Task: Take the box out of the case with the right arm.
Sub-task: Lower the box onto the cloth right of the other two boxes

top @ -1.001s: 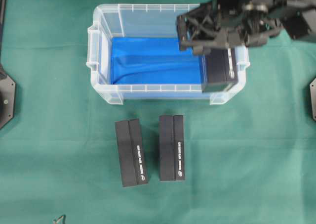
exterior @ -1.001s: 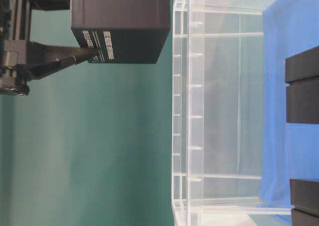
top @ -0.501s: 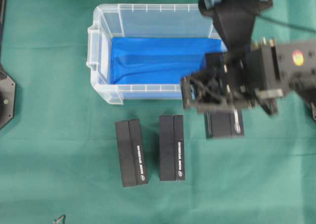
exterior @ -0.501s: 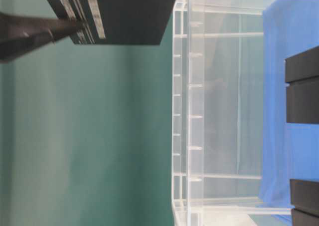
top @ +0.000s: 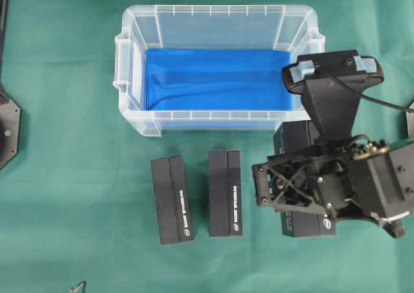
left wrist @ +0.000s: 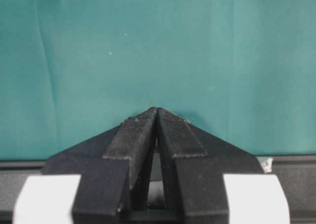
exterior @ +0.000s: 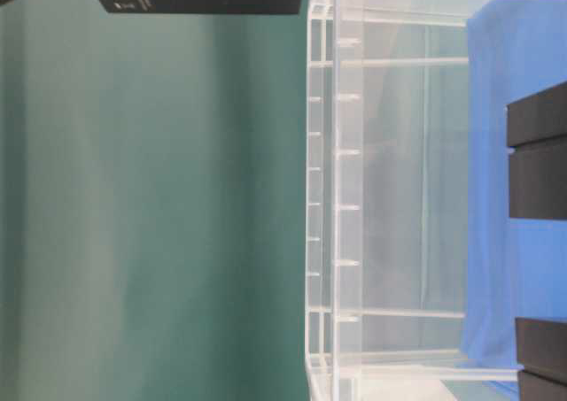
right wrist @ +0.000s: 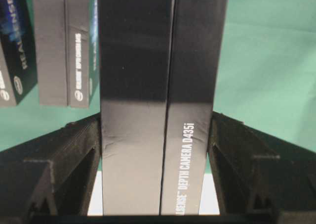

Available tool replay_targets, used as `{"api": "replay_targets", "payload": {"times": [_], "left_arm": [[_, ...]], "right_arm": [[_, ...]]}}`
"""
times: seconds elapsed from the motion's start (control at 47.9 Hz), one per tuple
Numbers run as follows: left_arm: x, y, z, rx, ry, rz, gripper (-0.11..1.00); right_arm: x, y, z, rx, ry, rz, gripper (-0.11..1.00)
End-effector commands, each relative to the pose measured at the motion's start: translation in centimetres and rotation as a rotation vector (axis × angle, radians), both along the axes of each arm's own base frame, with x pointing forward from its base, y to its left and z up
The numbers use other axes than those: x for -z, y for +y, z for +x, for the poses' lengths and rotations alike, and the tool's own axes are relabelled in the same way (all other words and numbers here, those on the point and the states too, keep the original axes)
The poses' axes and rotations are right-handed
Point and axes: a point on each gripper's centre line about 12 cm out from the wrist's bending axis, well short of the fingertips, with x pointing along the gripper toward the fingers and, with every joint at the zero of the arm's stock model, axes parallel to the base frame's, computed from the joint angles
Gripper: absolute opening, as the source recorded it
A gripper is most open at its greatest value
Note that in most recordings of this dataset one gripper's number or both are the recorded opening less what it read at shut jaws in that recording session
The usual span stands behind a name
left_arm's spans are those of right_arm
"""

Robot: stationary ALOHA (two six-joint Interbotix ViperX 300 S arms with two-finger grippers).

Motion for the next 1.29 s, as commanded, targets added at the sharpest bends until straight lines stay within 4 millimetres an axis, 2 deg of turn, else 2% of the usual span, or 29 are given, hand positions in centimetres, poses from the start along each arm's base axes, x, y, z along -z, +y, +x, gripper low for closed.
{"api": "replay_targets", "payload": {"times": [0.0, 0.209, 0.48, 0.709, 0.96, 1.273], "left_arm": [[-0.8, 0.0, 0.2, -0.002, -0.028, -0.003, 0.02], [-0.8, 0.0, 0.2, -0.005, -0.028, -0.004, 0.02], [-0.8, 0.0, 0.2, -0.005, -0.028, -0.004, 0.02], [-0.8, 0.0, 0.2, -0.005, -0.026, -0.004, 0.02], [-0.8, 0.0, 0.2, -0.005, -0.028, -0.004, 0.02], [-0.8, 0.0, 0.2, -0.004, -0.024, -0.003, 0.02]], "right_arm": [[-1.8, -0.2, -0.7, 0.002, -0.048, 0.012, 0.65], [0.1, 0.1, -0.3, 0.006, -0.006, 0.001, 0.65], [5.2, 0.9, 1.1, 0.003, -0.041, 0.042, 0.65], [9.9, 1.2, 0.4, 0.039, -0.011, 0.066, 0.65], [13.6, 1.0, -0.3, 0.041, -0.013, 0.070, 0.65], [15.4, 1.0, -0.4, 0.072, -0.048, 0.089, 0.65]]}}
